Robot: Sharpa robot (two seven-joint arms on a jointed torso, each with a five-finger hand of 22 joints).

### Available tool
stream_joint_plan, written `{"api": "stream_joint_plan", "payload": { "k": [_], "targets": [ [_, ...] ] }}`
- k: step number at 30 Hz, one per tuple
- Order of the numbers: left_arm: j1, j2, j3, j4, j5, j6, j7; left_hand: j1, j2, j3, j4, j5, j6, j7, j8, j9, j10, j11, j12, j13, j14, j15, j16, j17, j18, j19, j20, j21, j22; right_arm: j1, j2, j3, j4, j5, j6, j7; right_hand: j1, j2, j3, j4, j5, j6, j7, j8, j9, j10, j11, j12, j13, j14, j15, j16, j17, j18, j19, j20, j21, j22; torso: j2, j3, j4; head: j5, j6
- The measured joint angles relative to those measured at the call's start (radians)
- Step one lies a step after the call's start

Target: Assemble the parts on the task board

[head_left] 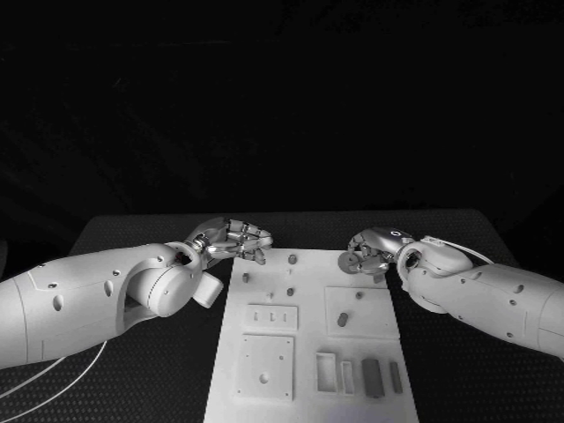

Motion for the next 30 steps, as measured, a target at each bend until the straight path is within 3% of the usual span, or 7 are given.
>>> {"api": "stream_joint_plan", "payload": {
  "k": [9, 20, 25, 30],
  "targets": [
    [0.000, 0.000, 0.000, 0.000, 0.000, 0.001, -0.001, 0.000, 0.000, 0.000, 0.000, 0.000, 0.000, 0.000, 0.000, -0.001, 0.000, 0.000, 0.000, 0.001, 0.000, 0.000, 0.000, 0.000, 0.000, 0.000, 0.000, 0.000, 0.000, -0.004, 0.005, 0.001, -0.002, -0.042, -0.010, -0.008, 0.013, 0.012, 0.003, -0.041, 0.000, 0.004, -0.004, 0.007, 0.000, -0.003, -0.004, 0.000, -0.005, 0.001, -0.006, 0.000, -0.004, 0.000, -0.001, 0.001, 0.004, 0.000, 0.000, 0.0003, 0.0005, 0.000, -0.001],
    [0.000, -0.004, 0.000, 0.001, 0.000, 0.004, -0.002, 0.000, 0.000, 0.000, 0.000, 0.000, 0.000, 0.000, 0.000, -0.001, 0.000, 0.000, -0.004, 0.001, 0.000, 0.000, 0.000, 0.002, 0.000, 0.000, 0.000, 0.000, 0.000, -0.013, 0.009, 0.003, -0.007, -0.087, -0.032, -0.007, 0.034, 0.007, 0.007, -0.078, 0.000, 0.006, -0.006, 0.012, 0.000, 0.001, -0.008, 0.000, -0.009, 0.000, -0.007, 0.000, -0.007, 0.000, -0.002, 0.002, 0.004, 0.000, 0.000, 0.0019, -0.0013, 0.003, -0.005],
    [0.000, -0.004, 0.000, 0.001, 0.000, 0.004, -0.002, 0.000, 0.000, 0.000, 0.000, 0.000, 0.000, 0.000, 0.000, -0.001, 0.000, 0.000, -0.004, 0.001, 0.000, 0.000, 0.000, 0.002, 0.000, 0.000, 0.000, 0.000, 0.000, -0.014, 0.010, 0.004, -0.007, -0.089, -0.033, -0.005, 0.043, 0.017, 0.008, -0.096, 0.000, 0.006, -0.006, 0.012, -0.002, 0.001, -0.008, 0.000, -0.011, 0.000, -0.007, 0.000, -0.009, 0.000, -0.002, 0.002, 0.004, 0.000, 0.000, 0.0020, -0.0012, 0.002, -0.007],
    [0.000, -0.005, 0.000, 0.001, 0.000, 0.005, -0.003, 0.000, 0.000, 0.000, 0.000, 0.000, 0.000, 0.000, 0.000, -0.001, 0.000, 0.000, -0.004, 0.001, 0.000, 0.000, 0.000, 0.002, 0.000, 0.000, 0.000, -0.004, 0.000, -0.014, 0.009, 0.004, -0.007, -0.085, -0.032, -0.002, 0.045, 0.042, 0.010, -0.106, -0.003, 0.006, -0.006, 0.021, -0.001, 0.001, -0.008, 0.000, -0.012, -0.001, -0.007, 0.000, -0.010, 0.000, -0.002, 0.002, 0.004, 0.000, 0.000, 0.0017, -0.0007, 0.001, -0.008]
  ]
}}
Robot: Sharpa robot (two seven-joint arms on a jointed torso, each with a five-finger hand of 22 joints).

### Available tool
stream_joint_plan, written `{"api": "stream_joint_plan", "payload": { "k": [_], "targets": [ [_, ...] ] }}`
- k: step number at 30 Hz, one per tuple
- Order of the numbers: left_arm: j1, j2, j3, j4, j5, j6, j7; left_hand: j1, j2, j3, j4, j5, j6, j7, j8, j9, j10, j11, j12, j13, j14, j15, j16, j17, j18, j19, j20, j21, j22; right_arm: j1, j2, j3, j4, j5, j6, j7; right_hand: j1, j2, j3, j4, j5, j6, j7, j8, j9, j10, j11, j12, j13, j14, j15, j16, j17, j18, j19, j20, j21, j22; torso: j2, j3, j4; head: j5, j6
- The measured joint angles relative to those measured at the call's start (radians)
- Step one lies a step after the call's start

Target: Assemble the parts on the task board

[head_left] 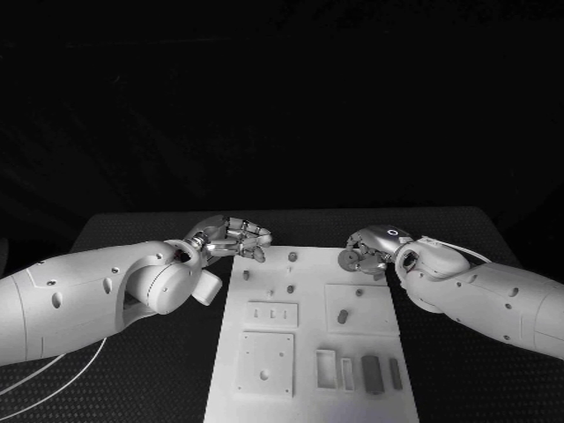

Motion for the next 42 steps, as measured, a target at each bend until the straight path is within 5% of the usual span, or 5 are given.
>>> {"api": "stream_joint_plan", "payload": {
  "k": [7, 20, 30, 42],
  "targets": [
    [0.000, -0.001, 0.000, 0.003, 0.000, 0.000, -0.001, 0.000, 0.000, 0.000, 0.000, 0.000, 0.000, 0.000, 0.000, 0.000, 0.000, 0.000, 0.000, 0.000, 0.000, 0.000, -0.004, 0.001, 0.000, 0.000, 0.000, 0.000, 0.000, -0.001, 0.000, -0.001, 0.001, 0.000, -0.007, 0.000, -0.009, 0.036, 0.001, -0.004, -0.004, 0.000, 0.000, 0.021, 0.008, 0.009, -0.023, 0.004, -0.005, 0.002, -0.019, 0.004, -0.004, 0.000, -0.001, 0.001, 0.001, 0.000, 0.000, -0.0003, -0.0004, 0.000, -0.002],
    [0.000, -0.003, 0.000, 0.005, 0.000, -0.001, -0.004, -0.004, 0.004, 0.000, 0.000, 0.000, 0.000, 0.000, 0.000, 0.000, 0.000, 0.000, 0.000, 0.001, 0.004, -0.004, -0.004, 0.003, 0.000, 0.000, 0.000, 0.000, 0.000, 0.005, -0.011, -0.008, 0.050, -0.051, -0.029, -0.036, 0.011, 0.055, -0.003, -0.008, 0.000, 0.004, -0.004, 0.022, 0.007, 0.023, -0.044, 0.004, -0.012, 0.008, -0.036, 0.004, -0.003, 0.003, 0.001, -0.001, 0.006, 0.000, 0.000, -0.0006, 0.0000, -0.001, -0.001],
    [0.000, -0.005, 0.000, 0.006, 0.000, -0.001, -0.005, -0.004, 0.004, 0.000, 0.000, 0.000, 0.000, 0.000, 0.000, 0.000, 0.000, 0.000, 0.000, 0.001, 0.004, -0.004, -0.004, 0.004, 0.000, 0.000, 0.000, 0.000, 0.000, 0.033, -0.023, -0.008, 0.162, -0.158, -0.036, -0.127, 0.012, 0.046, -0.004, -0.012, 0.000, 0.023, -0.024, 0.024, 0.007, 0.034, -0.055, 0.004, -0.018, 0.034, -0.050, 0.004, 0.018, 0.017, 0.012, -0.005, 0.008, 0.000, -0.001, -0.0009, 0.0000, -0.002, 0.002],
    [0.000, -0.006, 0.000, 0.008, 0.000, -0.001, -0.005, -0.004, 0.003, 0.000, 0.000, 0.000, -0.004, 0.004, 0.000, -0.001, 0.000, 0.000, 0.000, 0.001, 0.004, -0.004, -0.005, 0.006, 0.000, 0.000, 0.000, 0.000, 0.000, 0.033, 0.012, -0.009, 0.251, -0.257, -0.048, -0.176, 0.012, 0.037, -0.004, -0.012, 0.000, 0.027, -0.027, 0.045, 0.007, 0.038, -0.055, 0.000, -0.022, 0.039, -0.051, 0.004, 0.014, 0.018, 0.015, -0.008, 0.008, 0.000, -0.001, -0.0002, 0.0013, 0.005, 0.002]
  ]
}}
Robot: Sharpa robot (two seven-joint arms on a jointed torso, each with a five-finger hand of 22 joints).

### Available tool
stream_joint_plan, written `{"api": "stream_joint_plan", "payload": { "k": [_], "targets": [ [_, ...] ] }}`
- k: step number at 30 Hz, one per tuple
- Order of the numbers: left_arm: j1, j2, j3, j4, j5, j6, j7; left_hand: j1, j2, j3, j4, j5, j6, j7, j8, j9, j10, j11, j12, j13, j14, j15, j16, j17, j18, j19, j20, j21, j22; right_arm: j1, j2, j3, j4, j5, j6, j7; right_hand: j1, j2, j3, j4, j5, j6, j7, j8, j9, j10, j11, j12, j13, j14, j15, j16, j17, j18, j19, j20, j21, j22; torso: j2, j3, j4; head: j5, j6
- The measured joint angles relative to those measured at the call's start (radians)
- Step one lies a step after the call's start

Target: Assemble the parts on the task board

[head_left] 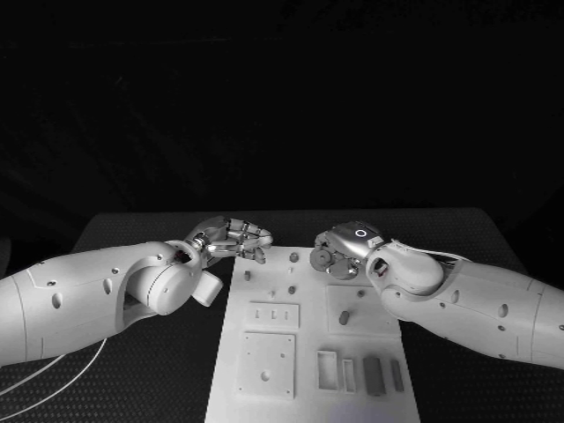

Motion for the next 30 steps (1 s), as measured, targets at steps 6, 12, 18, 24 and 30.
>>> {"api": "stream_joint_plan", "payload": {
  "k": [6, 12, 18, 24, 30],
  "targets": [
    [0.000, 0.003, 0.000, -0.001, 0.000, 0.000, 0.000, 0.000, 0.000, 0.000, 0.000, 0.000, 0.000, 0.000, 0.000, 0.000, 0.000, 0.000, 0.000, 0.001, 0.000, 0.000, -0.003, 0.000, 0.000, 0.000, 0.000, 0.000, 0.000, 0.000, 0.037, -0.003, 0.008, -0.044, -0.007, -0.010, 0.000, -0.010, -0.001, -0.001, 0.000, 0.002, -0.002, 0.017, 0.000, 0.002, -0.001, 0.000, -0.001, 0.002, -0.001, 0.000, -0.003, 0.000, 0.000, 0.000, 0.000, 0.000, 0.000, -0.0001, 0.0006, 0.004, -0.001],
    [0.000, 0.006, 0.000, -0.004, 0.000, 0.000, 0.000, 0.000, 0.000, 0.000, 0.000, 0.000, 0.000, 0.000, 0.000, 0.000, 0.000, 0.000, 0.000, 0.001, 0.000, 0.000, -0.003, 0.001, 0.000, 0.000, 0.000, 0.000, 0.000, -0.001, 0.091, -0.015, -0.015, -0.070, -0.012, -0.012, 0.000, -0.010, -0.001, -0.001, 0.000, 0.002, -0.002, 0.018, 0.000, 0.003, 0.000, 0.000, -0.002, 0.004, 0.000, 0.000, -0.003, 0.000, 0.004, -0.003, 0.000, 0.000, 0.001, -0.0001, 0.0014, 0.005, -0.001],
    [0.000, 0.017, 0.000, -0.009, 0.000, 0.000, 0.000, 0.000, 0.000, 0.000, 0.000, 0.000, 0.000, 0.000, 0.000, 0.000, 0.000, 0.000, 0.000, 0.001, 0.000, 0.000, -0.003, 0.002, 0.000, 0.000, 0.000, 0.000, 0.000, -0.012, 0.134, -0.039, -0.056, -0.087, -0.013, -0.013, -0.001, -0.012, 0.001, 0.001, 0.000, 0.003, -0.003, 0.018, 0.000, 0.005, 0.002, -0.004, -0.003, 0.004, 0.000, 0.000, -0.007, 0.000, 0.005, -0.002, 0.000, 0.000, 0.002, 0.0000, 0.0034, 0.005, -0.001],
    [0.000, 0.018, 0.000, -0.012, 0.000, 0.000, 0.000, 0.000, 0.000, 0.000, 0.000, 0.000, 0.000, 0.000, 0.000, 0.000, 0.000, 0.000, 0.000, 0.001, 0.000, 0.000, -0.003, 0.002, 0.000, 0.000, 0.000, 0.000, 0.000, -0.015, 0.157, -0.055, -0.096, -0.096, -0.013, -0.011, -0.004, -0.020, 0.002, 0.002, 0.000, 0.004, -0.004, 0.018, 0.000, 0.005, 0.002, -0.004, -0.004, 0.005, 0.002, 0.000, -0.010, 0.000, 0.005, -0.002, 0.000, 0.000, 0.002, 0.0001, 0.0062, 0.009, -0.004],
    [0.000, 0.018, 0.000, -0.018, 0.000, 0.000, 0.000, 0.000, 0.000, 0.000, 0.000, 0.000, 0.000, 0.000, 0.000, 0.000, 0.000, 0.000, -0.004, 0.001, 0.000, 0.000, -0.003, 0.003, 0.000, 0.000, 0.000, 0.000, 0.000, -0.017, 0.172, -0.057, -0.113, -0.100, -0.016, -0.008, -0.004, -0.020, 0.002, 0.002, 0.000, 0.005, -0.005, 0.018, 0.001, 0.007, 0.001, -0.004, -0.004, 0.005, 0.002, 0.000, -0.010, 0.000, 0.005, -0.002, 0.000, 0.000, 0.002, 0.0001, 0.0066, 0.011, -0.004]
  ]
}}
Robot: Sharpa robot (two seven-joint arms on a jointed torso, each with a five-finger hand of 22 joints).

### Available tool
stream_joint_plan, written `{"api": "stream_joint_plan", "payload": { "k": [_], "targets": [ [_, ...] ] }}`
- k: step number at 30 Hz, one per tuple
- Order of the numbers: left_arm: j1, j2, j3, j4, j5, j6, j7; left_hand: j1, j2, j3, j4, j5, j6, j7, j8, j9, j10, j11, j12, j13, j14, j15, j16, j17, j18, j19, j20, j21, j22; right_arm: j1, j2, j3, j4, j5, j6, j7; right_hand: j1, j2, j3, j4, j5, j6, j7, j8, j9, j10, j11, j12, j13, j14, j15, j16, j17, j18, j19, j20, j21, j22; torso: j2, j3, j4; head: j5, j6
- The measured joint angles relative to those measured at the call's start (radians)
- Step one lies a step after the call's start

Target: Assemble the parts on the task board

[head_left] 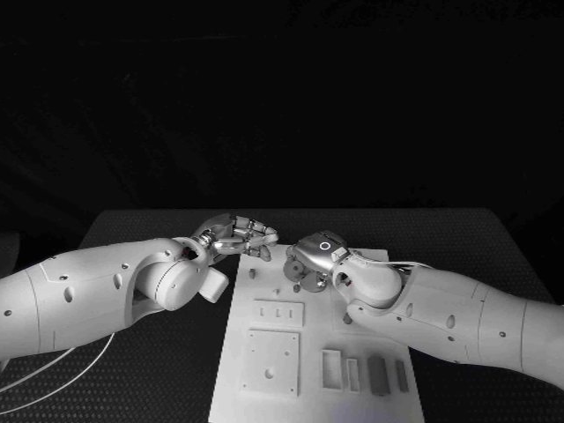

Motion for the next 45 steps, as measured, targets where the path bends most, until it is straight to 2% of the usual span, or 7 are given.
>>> {"api": "stream_joint_plan", "payload": {
  "k": [23, 29, 33, 36, 37, 39, 45],
  "targets": [
    [0.000, 0.008, 0.000, -0.004, 0.000, 0.001, 0.000, 0.000, 0.000, 0.000, 0.000, 0.000, 0.000, 0.000, 0.000, -0.001, 0.000, 0.000, 0.000, 0.001, 0.000, 0.000, -0.004, 0.002, 0.000, 0.000, 0.000, -0.003, 0.001, -0.007, 0.036, -0.001, -0.065, -0.003, -0.016, 0.019, -0.001, -0.001, 0.000, 0.000, -0.001, 0.000, 0.000, -0.009, 0.014, 0.003, 0.003, -0.004, -0.002, 0.001, 0.002, 0.000, -0.007, 0.000, -0.002, -0.002, 0.000, 0.000, -0.001, -0.0002, -0.0014, 0.005, 0.002],
    [0.000, 0.008, 0.000, -0.004, 0.000, 0.001, 0.000, 0.000, 0.000, 0.000, 0.000, 0.000, 0.000, 0.000, 0.000, -0.001, 0.000, 0.000, 0.000, 0.001, 0.000, 0.000, -0.004, 0.003, 0.000, 0.000, 0.000, -0.004, 0.001, -0.010, 0.045, 0.000, -0.079, 0.005, -0.020, 0.029, -0.009, -0.019, 0.003, 0.003, -0.001, 0.002, -0.002, -0.027, 0.033, 0.004, 0.003, -0.008, -0.002, 0.001, 0.002, 0.000, -0.012, 0.000, -0.002, -0.002, 0.000, 0.000, -0.001, 0.0001, -0.0020, 0.007, 0.000],
    [0.000, 0.008, 0.000, -0.004, 0.000, 0.001, 0.000, 0.000, 0.000, 0.000, 0.000, 0.000, 0.000, 0.000, 0.000, -0.001, 0.000, 0.000, 0.000, 0.001, 0.000, 0.000, -0.004, 0.003, 0.000, 0.000, 0.000, -0.004, 0.001, -0.010, 0.047, 0.000, -0.087, 0.016, -0.021, 0.035, -0.017, -0.050, 0.010, 0.010, 0.000, 0.003, -0.003, -0.068, 0.012, 0.003, 0.015, -0.013, -0.004, -0.016, 0.020, -0.006, -0.025, 0.000, -0.002, -0.002, -0.008, 0.000, -0.001, 0.0003, -0.0020, 0.008, 0.000],
    [0.000, 0.007, 0.000, -0.004, 0.000, 0.001, 0.000, 0.000, 0.000, 0.000, 0.000, 0.000, 0.000, 0.000, 0.000, -0.001, 0.000, 0.000, 0.000, 0.001, 0.000, 0.000, -0.004, 0.003, 0.000, 0.000, 0.000, -0.004, 0.001, -0.012, 0.047, -0.001, -0.091, 0.024, -0.021, 0.038, -0.020, -0.075, 0.017, 0.023, 0.000, -0.025, 0.025, -0.101, -0.006, -0.003, 0.024, -0.013, -0.004, -0.019, 0.029, -0.006, -0.025, 0.000, -0.003, -0.001, -0.013, 0.000, -0.001, 0.0003, -0.0020, 0.008, -0.001],
    [0.000, 0.007, 0.000, -0.004, 0.000, 0.001, 0.000, 0.000, 0.000, 0.000, 0.000, 0.000, 0.000, 0.000, 0.000, -0.001, 0.000, 0.000, 0.000, 0.001, 0.000, 0.000, -0.004, 0.003, 0.000, 0.000, 0.000, -0.004, 0.001, -0.012, 0.047, -0.001, -0.091, 0.024, -0.021, 0.038, -0.021, -0.076, 0.017, 0.024, 0.000, -0.028, 0.028, -0.104, -0.008, -0.004, 0.024, -0.013, -0.004, -0.019, 0.029, -0.006, -0.025, 0.000, -0.004, 0.000, -0.013, 0.000, -0.001, 0.0003, -0.0020, 0.008, -0.001],
    [0.000, 0.007, 0.000, -0.004, 0.000, 0.001, 0.000, 0.000, 0.000, 0.000, 0.000, 0.000, 0.000, 0.000, 0.000, -0.001, 0.000, 0.000, 0.000, 0.001, 0.000, 0.000, -0.004, 0.003, 0.000, 0.000, 0.000, -0.004, 0.001, -0.012, 0.046, -0.001, -0.093, 0.030, -0.021, 0.039, -0.026, -0.088, 0.021, 0.038, 0.000, -0.052, 0.045, -0.124, -0.017, -0.017, 0.038, -0.016, -0.005, -0.022, 0.033, -0.006, -0.025, 0.000, -0.006, 0.002, -0.013, 0.000, -0.001, 0.0002, -0.0020, 0.008, -0.001],
    [0.000, 0.007, 0.000, -0.004, 0.000, 0.001, 0.000, 0.000, 0.000, 0.000, 0.000, 0.000, 0.000, 0.000, 0.000, -0.001, 0.000, 0.000, 0.000, 0.001, 0.000, 0.000, -0.004, 0.004, 0.000, 0.000, 0.000, -0.004, 0.001, -0.012, 0.038, -0.001, -0.093, 0.041, -0.023, 0.039, -0.017, -0.112, 0.030, 0.061, 0.000, -0.107, 0.054, -0.142, -0.025, -0.028, 0.048, -0.016, -0.005, -0.028, 0.038, -0.005, -0.025, -0.001, -0.004, -0.001, -0.015, 0.000, -0.001, 0.0003, -0.0026, 0.008, -0.002]
  ]
}}
